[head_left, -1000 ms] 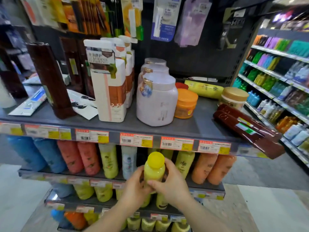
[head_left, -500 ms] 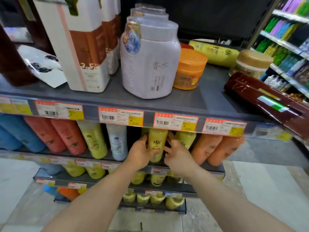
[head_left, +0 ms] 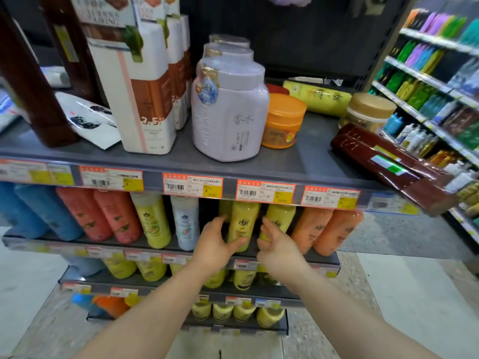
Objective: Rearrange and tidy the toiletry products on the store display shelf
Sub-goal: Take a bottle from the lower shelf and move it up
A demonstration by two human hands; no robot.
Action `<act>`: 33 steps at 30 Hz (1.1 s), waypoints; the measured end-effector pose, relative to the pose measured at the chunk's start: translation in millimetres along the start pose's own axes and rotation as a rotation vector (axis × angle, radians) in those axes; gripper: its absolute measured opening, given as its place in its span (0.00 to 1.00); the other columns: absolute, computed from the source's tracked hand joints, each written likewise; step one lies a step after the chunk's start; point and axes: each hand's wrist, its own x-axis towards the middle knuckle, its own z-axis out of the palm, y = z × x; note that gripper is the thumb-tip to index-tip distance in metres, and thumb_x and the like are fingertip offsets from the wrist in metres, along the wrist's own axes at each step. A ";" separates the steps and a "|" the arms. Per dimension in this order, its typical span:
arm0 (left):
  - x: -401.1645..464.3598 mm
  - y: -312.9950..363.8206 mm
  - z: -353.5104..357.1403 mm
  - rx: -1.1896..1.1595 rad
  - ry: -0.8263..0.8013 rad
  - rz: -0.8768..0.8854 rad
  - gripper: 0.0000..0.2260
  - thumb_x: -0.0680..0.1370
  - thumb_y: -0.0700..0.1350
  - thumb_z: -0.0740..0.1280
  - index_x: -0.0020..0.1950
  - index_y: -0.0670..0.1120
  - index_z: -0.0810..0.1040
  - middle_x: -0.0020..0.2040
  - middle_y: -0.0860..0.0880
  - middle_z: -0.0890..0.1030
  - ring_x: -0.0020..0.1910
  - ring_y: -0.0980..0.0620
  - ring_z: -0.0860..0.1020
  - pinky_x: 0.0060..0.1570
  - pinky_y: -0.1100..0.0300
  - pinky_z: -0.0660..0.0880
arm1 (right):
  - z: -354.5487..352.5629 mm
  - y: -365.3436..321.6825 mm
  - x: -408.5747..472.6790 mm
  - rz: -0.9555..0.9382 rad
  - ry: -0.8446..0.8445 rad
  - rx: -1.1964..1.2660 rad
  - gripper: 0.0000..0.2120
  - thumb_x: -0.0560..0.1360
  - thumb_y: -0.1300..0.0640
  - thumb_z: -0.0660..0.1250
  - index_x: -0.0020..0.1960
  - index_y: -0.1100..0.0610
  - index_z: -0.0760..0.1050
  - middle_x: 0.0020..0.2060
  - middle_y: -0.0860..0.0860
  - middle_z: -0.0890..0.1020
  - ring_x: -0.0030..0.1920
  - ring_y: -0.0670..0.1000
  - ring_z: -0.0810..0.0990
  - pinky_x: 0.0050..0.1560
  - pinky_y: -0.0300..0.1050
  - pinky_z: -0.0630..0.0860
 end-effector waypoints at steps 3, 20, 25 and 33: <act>-33.2 24.2 -28.5 0.072 -0.007 0.070 0.29 0.73 0.56 0.71 0.71 0.49 0.69 0.68 0.49 0.73 0.65 0.53 0.71 0.59 0.62 0.67 | -5.7 -22.7 -24.9 -0.068 0.019 -0.105 0.32 0.75 0.65 0.66 0.75 0.49 0.61 0.68 0.45 0.71 0.55 0.37 0.74 0.44 0.27 0.75; -66.3 240.2 -124.1 0.277 0.104 0.631 0.20 0.75 0.54 0.69 0.65 0.50 0.75 0.56 0.59 0.76 0.60 0.58 0.74 0.55 0.65 0.66 | -113.5 -190.5 -95.1 -0.481 0.276 -0.460 0.24 0.74 0.56 0.71 0.68 0.50 0.71 0.60 0.49 0.79 0.59 0.45 0.78 0.62 0.43 0.73; -24.5 280.7 -94.4 0.459 0.187 0.684 0.23 0.75 0.56 0.67 0.67 0.48 0.74 0.65 0.50 0.77 0.63 0.51 0.74 0.58 0.60 0.68 | -182.0 -196.3 -60.6 -0.571 0.401 -0.719 0.26 0.73 0.51 0.70 0.70 0.48 0.69 0.65 0.48 0.76 0.65 0.49 0.74 0.65 0.46 0.71; 86.8 343.9 -39.1 0.757 0.231 0.758 0.21 0.73 0.58 0.68 0.61 0.47 0.78 0.57 0.47 0.80 0.59 0.45 0.76 0.61 0.53 0.69 | -296.6 -197.1 43.2 -0.618 0.430 -1.028 0.25 0.71 0.54 0.67 0.69 0.49 0.72 0.64 0.51 0.77 0.64 0.54 0.73 0.63 0.50 0.71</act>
